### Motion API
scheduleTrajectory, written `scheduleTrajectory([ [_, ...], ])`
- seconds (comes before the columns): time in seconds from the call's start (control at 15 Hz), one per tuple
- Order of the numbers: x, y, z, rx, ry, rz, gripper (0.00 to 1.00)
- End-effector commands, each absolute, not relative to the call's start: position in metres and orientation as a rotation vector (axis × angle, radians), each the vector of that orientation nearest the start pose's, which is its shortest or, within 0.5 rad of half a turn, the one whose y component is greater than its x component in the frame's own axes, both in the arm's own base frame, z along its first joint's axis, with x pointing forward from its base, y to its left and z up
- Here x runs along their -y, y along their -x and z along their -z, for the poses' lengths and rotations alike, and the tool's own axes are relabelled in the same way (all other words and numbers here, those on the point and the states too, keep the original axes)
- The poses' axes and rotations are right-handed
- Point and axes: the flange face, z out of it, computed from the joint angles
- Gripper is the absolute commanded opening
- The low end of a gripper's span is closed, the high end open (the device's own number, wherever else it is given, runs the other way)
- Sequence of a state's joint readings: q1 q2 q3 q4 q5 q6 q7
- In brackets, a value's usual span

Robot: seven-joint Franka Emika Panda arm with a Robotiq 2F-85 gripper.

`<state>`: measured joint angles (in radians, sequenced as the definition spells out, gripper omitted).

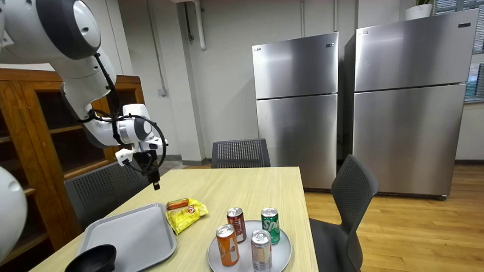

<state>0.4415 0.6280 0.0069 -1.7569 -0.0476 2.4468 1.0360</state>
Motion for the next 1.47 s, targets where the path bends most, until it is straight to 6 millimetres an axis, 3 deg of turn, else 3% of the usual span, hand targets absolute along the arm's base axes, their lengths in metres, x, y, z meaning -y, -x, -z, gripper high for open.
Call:
scheduleTrajectory([
  [0.0,-0.287,-0.565,-0.233,-0.698,3.035,0.072,1.00],
  [0.33,-0.287,-0.523,-0.239,-0.610,3.085,-0.002,1.00],
  [0.8,-0.291,-0.471,-0.249,-0.626,3.093,-0.077,1.00],
  [1.4,-0.320,-0.416,-0.223,-0.503,3.114,-0.224,1.00],
])
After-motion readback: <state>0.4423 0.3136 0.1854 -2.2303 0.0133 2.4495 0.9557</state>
